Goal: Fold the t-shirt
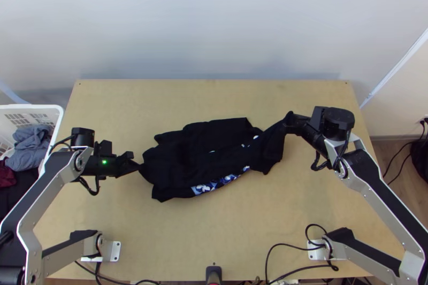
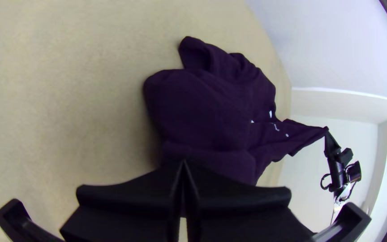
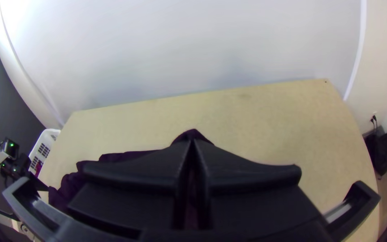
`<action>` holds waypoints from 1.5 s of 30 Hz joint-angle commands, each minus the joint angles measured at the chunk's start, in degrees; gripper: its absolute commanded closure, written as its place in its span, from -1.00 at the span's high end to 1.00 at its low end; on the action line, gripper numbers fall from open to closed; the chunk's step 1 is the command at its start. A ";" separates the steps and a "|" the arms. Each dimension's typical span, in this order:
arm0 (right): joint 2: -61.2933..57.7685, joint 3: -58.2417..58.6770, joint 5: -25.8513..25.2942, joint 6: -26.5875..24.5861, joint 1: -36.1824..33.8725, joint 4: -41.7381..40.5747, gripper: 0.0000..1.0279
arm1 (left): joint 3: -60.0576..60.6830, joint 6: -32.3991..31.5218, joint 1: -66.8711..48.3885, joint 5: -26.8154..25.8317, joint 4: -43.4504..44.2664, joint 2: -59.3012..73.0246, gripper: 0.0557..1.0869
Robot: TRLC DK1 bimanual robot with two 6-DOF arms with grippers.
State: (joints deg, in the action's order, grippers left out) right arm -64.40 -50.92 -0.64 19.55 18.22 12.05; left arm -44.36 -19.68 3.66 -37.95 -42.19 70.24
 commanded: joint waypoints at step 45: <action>-3.10 1.96 -2.34 1.89 3.49 -2.91 -0.93 | 5.16 2.81 14.27 -14.87 -3.95 9.48 0.88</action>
State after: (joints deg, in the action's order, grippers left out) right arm -66.85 -49.10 -2.28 20.78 21.37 9.87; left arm -41.21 -15.20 16.36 -51.24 -47.20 78.87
